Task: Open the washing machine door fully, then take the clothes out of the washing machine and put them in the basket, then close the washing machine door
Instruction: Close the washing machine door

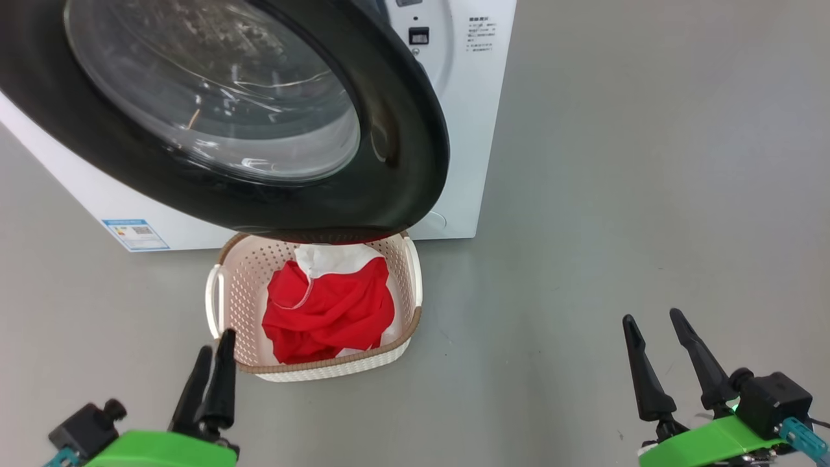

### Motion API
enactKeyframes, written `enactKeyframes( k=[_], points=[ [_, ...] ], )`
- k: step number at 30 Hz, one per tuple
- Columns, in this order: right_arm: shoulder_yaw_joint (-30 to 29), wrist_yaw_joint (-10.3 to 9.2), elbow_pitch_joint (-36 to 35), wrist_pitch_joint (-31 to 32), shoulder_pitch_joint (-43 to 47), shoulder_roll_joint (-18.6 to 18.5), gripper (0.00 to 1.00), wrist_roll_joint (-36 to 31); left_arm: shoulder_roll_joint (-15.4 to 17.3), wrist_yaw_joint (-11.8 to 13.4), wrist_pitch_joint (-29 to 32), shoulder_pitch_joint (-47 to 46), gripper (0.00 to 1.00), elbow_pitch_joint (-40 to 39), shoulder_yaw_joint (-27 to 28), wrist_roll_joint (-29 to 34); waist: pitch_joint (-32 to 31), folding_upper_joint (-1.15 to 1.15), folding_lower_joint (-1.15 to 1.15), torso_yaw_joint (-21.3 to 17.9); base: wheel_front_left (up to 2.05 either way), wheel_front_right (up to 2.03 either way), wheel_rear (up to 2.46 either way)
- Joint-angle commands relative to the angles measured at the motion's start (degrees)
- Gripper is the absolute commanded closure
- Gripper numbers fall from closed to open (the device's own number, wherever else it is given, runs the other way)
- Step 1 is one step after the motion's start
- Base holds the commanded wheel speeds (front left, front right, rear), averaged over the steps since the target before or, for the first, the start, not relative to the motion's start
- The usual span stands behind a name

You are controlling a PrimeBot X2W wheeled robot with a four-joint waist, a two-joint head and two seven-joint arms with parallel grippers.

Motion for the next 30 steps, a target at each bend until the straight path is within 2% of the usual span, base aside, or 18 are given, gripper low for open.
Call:
enactKeyframes(
  k=[1,15,18,30],
  points=[
    [0.7,0.0,-1.4,-0.4,0.3,-0.2,0.0,-1.2,0.9,-0.4,-0.5,0.5,0.0,-1.7,3.2,2.6,-0.2,0.0,0.0,0.3,0.0,0.0,0.0],
    [-0.8,0.0,-1.5,-0.4,3.8,-0.2,0.0,-1.4,-2.3,-0.4,-0.5,8.1,0.0,-4.8,10.7,28.4,-2.1,0.0,0.0,1.1,0.0,0.0,0.0],
    [-0.8,0.0,-1.3,-0.4,4.0,-0.2,0.0,-1.3,-3.6,-0.4,-0.5,8.8,0.0,-6.1,12.7,31.3,-2.3,0.0,0.0,1.1,0.0,0.0,0.0],
    [-0.3,0.0,-1.7,-0.4,4.8,-0.2,0.0,-1.2,-7.1,-0.4,-0.5,12.9,0.0,-10.5,18.4,49.3,-3.9,0.0,0.0,1.1,0.0,0.0,0.0]
  ],
)
